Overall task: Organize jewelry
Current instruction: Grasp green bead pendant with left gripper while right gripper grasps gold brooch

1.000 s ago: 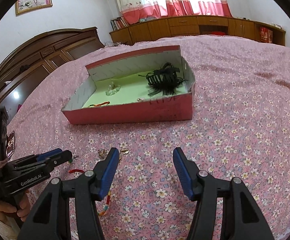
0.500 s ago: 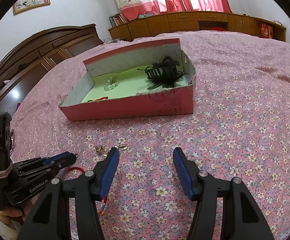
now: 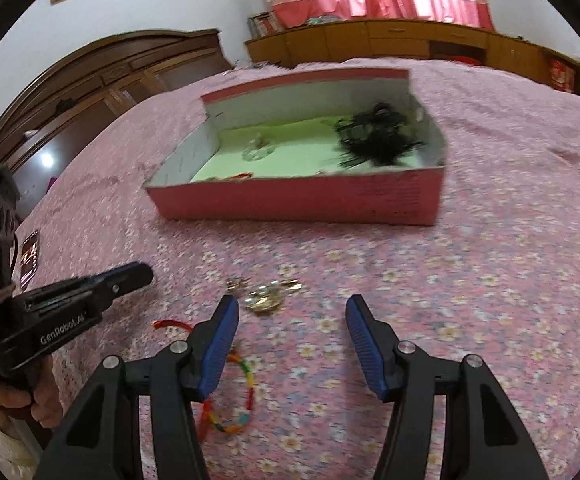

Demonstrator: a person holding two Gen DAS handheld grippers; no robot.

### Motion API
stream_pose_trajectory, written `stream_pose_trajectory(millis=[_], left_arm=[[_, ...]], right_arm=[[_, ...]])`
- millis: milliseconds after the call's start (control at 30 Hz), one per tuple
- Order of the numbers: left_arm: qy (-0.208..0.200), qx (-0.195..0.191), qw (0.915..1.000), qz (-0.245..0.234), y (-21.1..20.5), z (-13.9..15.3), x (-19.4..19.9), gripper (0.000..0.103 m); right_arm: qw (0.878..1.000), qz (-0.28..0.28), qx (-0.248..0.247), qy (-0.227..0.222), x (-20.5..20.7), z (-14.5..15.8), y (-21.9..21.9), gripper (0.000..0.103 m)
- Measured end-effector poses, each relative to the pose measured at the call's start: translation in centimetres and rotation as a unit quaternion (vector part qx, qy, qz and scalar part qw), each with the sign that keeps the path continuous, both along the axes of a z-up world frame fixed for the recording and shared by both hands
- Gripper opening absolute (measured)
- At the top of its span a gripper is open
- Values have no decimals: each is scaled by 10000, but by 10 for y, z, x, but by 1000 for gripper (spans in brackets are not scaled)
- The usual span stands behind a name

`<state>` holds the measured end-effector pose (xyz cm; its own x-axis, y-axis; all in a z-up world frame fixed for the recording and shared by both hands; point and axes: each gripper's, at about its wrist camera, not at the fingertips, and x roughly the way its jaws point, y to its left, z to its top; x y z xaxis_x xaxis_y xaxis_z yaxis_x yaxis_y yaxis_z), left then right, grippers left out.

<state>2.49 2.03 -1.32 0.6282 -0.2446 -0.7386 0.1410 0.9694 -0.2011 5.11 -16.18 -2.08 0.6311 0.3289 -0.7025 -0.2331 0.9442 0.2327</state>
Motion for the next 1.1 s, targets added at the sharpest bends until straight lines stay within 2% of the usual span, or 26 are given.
stream_pose_trajectory(millis=[300,367,500,600,767,833,1100], left_arm=[[65,-47,9999,82,4,-5,4,1],[63,-56,9999,86,5,-5,4,1],[105,-76,9999,113,7,-8,7,1],[136,-95,9998,140,8,-10,9,1],[132,-61,9998,128,7,-10,9,1],[117,-52,9998,136,5,-9,10,1],[46,-22,9999,124,2,-4,10,1]], right_arm=[[9988,289,-401,37,11,-11,23,56],[9981,334,-525,42,14,-14,26,54],[9972,340,-665,28,20,-19,28,43],[9971,342,-676,25,21,-20,25,31],[9978,327,-569,30,22,-21,20,25],[9981,318,-534,18,21,-20,18,19],[9989,331,-342,-47,15,-14,10,18]])
